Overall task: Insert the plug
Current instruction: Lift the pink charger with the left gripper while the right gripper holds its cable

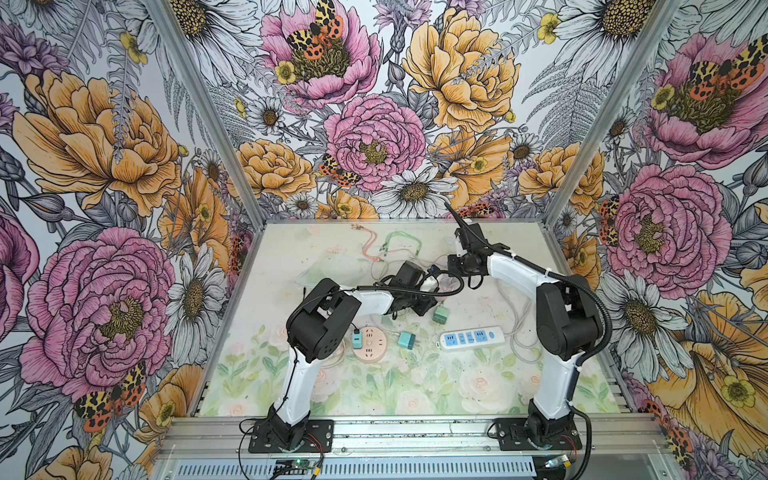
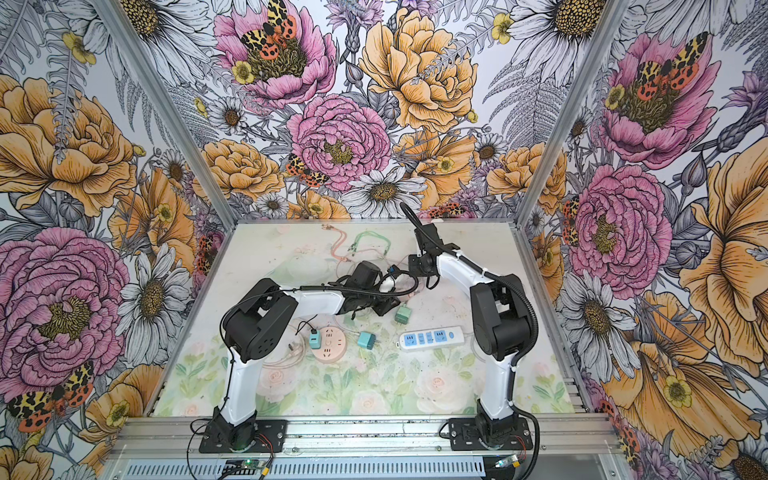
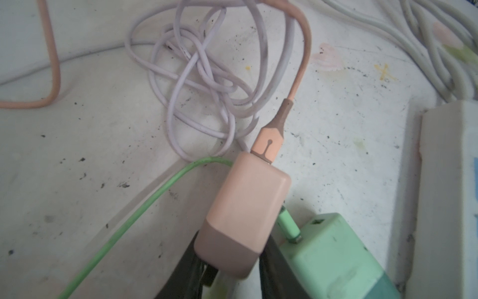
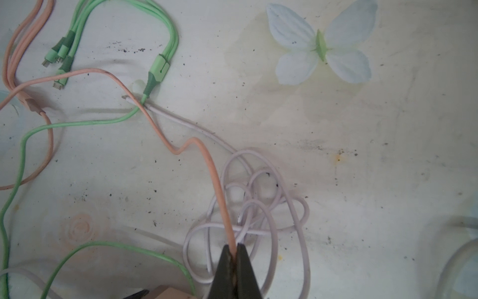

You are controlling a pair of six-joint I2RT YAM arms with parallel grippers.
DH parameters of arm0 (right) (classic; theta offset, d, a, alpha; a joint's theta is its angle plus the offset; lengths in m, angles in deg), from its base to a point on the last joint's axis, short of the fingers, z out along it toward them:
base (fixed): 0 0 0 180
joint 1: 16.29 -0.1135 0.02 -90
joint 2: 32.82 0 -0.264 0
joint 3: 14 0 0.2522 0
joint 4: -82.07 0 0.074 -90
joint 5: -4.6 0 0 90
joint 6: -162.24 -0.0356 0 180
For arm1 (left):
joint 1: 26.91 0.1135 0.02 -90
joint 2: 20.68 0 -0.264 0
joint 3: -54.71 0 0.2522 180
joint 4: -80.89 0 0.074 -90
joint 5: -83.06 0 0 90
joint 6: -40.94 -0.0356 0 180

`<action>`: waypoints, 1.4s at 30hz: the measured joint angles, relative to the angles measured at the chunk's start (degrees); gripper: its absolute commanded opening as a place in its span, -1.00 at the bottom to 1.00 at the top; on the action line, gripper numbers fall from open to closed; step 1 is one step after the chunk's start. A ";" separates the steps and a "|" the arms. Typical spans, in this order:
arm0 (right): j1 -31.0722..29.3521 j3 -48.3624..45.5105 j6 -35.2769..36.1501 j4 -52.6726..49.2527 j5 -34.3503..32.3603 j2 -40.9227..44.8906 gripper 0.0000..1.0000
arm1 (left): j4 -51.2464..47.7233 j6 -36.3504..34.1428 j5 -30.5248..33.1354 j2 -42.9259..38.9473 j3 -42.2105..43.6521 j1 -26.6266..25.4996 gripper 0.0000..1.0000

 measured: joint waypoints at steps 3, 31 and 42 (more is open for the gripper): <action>0.00 0.31 0.04 0.00 0.48 -0.68 -1.00 | -0.20 -0.96 -0.28 0.00 0.00 -0.02 0.04; 0.37 2.89 1.51 -0.13 0.85 -4.57 -0.88 | -0.70 -7.19 -4.42 0.02 -2.03 2.10 -0.18; 0.66 2.97 1.40 -0.04 0.22 -5.16 -0.66 | 0.00 -8.39 -5.79 -0.37 -0.81 1.68 -0.54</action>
